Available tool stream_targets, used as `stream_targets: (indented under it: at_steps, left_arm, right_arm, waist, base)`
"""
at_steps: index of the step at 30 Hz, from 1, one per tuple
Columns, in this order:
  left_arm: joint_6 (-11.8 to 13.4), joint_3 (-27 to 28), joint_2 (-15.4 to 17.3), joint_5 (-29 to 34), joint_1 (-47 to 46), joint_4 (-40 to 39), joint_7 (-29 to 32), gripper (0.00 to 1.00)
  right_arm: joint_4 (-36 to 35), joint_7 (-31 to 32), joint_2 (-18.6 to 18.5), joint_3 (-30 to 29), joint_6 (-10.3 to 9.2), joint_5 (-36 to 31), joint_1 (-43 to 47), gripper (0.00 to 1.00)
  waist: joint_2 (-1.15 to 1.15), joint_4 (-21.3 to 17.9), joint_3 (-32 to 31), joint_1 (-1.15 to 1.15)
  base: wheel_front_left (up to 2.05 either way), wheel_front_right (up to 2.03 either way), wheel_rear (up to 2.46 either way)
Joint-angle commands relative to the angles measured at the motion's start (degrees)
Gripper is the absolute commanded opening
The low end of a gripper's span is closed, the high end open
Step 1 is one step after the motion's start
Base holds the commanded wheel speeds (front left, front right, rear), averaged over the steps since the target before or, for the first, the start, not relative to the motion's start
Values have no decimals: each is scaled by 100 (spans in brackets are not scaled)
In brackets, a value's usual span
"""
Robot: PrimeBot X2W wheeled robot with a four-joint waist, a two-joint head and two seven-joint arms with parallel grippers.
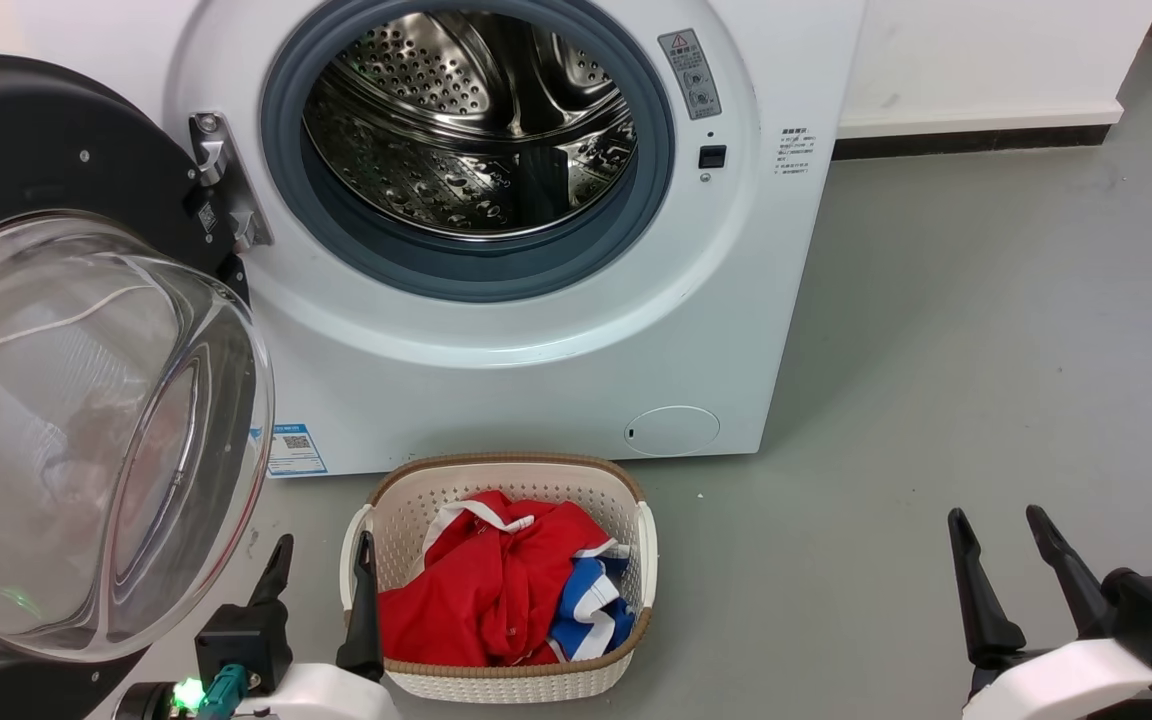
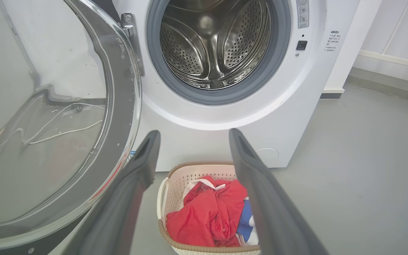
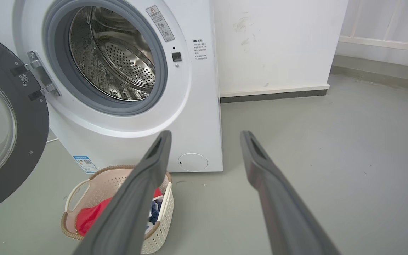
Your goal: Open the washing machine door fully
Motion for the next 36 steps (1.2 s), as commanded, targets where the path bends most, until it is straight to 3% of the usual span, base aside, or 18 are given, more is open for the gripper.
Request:
stream_targets:
  at_steps: [1,9,10,13,36]
  left_arm:
    - [11,1,15,-22,-55,-8,-33,100]
    - [3,-4,37,-47,-70,-30,-32,100]
    - [-3,-8,21,-45,-7,-14,1,0]
    - [-25,-18,-47,-115,73,74,25,0]
    - [-768,738,-432,-2132,-165,326,493,0]
  right_arm:
    - [13,-34,-15,3,1,20,-66,100]
    - [47,-77,-32,-19,1,35,-59,100]
    - [44,-41,-6,-16,0,2,-25,0]
    - [185,-18,12,-15,0,77,22,0]
    - [588,202,31,-113,0,2478,-353,0]
  waist:
    - [0,0,2,0]
    - [0,16,12,0]
    - [0,16,12,0]
    - [0,19,14,0]
    - [0,87,35,0]
  base:
    - [0,0,0]
    - [0,0,0]
    - [0,0,0]
    - [0,0,0]
    - [0,0,0]
